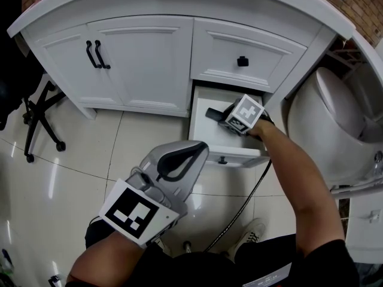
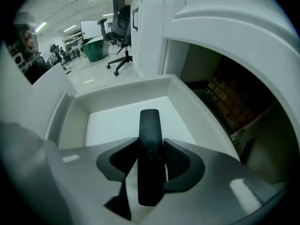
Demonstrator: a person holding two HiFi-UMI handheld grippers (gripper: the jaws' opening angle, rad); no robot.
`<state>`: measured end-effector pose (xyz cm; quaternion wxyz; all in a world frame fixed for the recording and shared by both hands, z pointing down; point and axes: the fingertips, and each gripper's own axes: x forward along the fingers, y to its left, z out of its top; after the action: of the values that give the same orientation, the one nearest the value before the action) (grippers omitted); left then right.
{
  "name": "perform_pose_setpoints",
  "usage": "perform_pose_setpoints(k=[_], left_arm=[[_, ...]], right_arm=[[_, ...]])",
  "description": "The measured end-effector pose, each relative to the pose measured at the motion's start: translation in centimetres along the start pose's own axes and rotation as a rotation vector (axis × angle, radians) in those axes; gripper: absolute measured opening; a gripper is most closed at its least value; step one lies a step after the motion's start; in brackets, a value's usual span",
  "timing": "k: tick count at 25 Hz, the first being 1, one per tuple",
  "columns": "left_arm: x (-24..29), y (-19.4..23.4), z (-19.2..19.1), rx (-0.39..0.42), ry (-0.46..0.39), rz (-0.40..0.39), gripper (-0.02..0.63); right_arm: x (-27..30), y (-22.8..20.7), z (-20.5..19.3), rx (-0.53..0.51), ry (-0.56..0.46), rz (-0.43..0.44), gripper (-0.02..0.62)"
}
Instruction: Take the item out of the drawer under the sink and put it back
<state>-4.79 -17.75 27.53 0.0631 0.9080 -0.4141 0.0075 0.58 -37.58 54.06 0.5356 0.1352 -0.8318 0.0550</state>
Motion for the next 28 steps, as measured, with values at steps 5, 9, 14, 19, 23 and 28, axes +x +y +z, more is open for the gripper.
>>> perform_pose_setpoints(k=[5,9,14,19,23,28], left_arm=[[-0.1,-0.1,-0.1,0.001,0.007,-0.001,0.006],[-0.2,0.0,-0.2,0.001,0.011,0.004,0.006],[-0.4,0.1,-0.8,0.029,0.054,0.01,0.005],[-0.5,0.2,-0.9,0.037,0.053,0.013,0.006],[-0.7,0.2,-1.0,0.035,0.049,0.018,0.006],[-0.7,0.0,-1.1,0.047,0.049,0.015,0.006]], right_arm=[[-0.1,-0.3,-0.1,0.04,-0.007,-0.004,0.197],[-0.9,-0.7,0.5,0.056,-0.043,-0.025,0.215],[-2.5,-0.7,1.2,0.049,-0.083,-0.055,0.215],[-6.9,-1.7,3.4,0.047,-0.226,-0.177,0.056],[-10.8,-1.4,4.4,0.073,-0.32,-0.264,0.008],[-14.3,0.9,4.8,0.142,-0.439,-0.28,0.008]])
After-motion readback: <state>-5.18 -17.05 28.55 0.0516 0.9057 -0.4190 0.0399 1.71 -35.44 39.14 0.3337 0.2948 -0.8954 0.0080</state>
